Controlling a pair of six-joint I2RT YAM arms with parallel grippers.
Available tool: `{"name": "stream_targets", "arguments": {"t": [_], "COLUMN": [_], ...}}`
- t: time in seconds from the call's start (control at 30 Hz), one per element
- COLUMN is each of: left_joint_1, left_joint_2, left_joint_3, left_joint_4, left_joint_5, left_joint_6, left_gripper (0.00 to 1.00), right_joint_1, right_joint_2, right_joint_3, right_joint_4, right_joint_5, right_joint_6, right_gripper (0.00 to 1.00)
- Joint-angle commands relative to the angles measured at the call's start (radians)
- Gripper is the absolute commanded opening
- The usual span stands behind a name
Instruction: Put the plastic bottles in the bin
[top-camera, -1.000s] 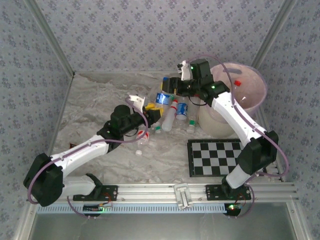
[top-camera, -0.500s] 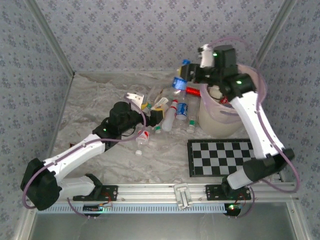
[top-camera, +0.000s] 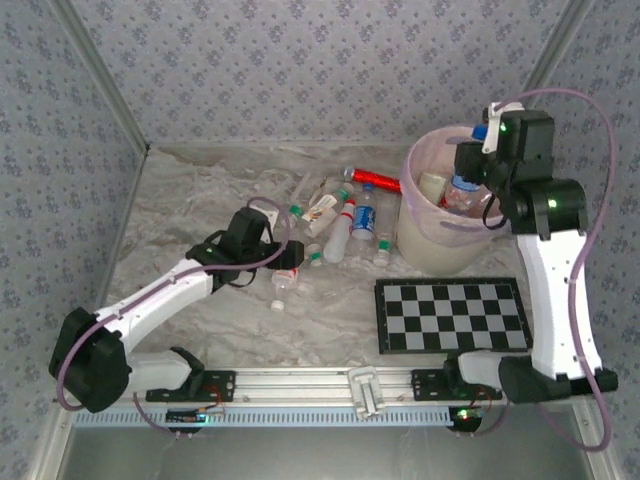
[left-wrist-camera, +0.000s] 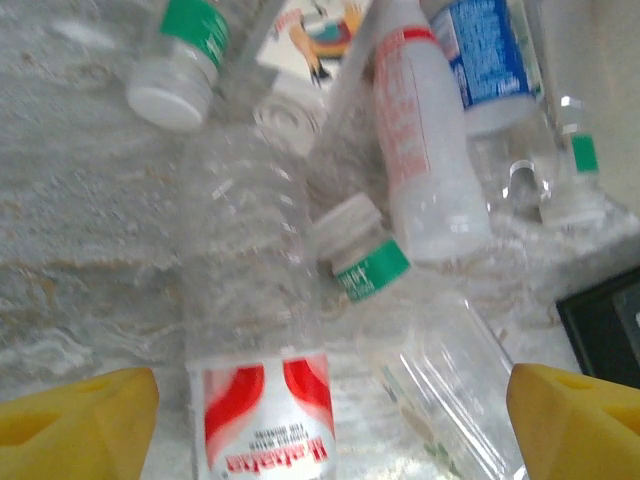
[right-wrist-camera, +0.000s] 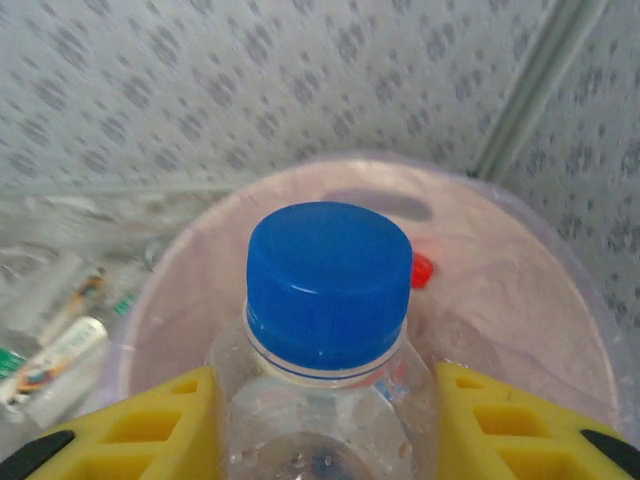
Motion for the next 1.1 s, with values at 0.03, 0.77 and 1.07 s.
{"name": "stream_targets", "arguments": {"t": [0.03, 0.77, 1.07], "left_joint_1": [-0.040, -0.073, -0.078], "left_joint_2": [0.002, 0.074, 0.095], "left_joint_3": [-0.015, -0.073, -0.064], "left_joint_4": [-0.103, -0.140, -0.164], "left_joint_5": [-0.002, -0.004, -0.002], "left_joint_6": [0.040, 0.059, 0.070], "left_gripper": [0.89, 0.86, 0.85], "right_joint_1": [-0.057, -0.130, -0.141], "right_joint_2": [0.118, 0.348, 0.336], "right_joint_3": [0.009, -0.275, -0.266], "right_joint_4": [-0.138, 0.067, 0.058], "right_joint_5": [-0.130, -0.278, -0.256], "right_joint_6": [-0.006, 0.130, 0.126], "right_gripper": [0.40, 0.43, 0.72]}}
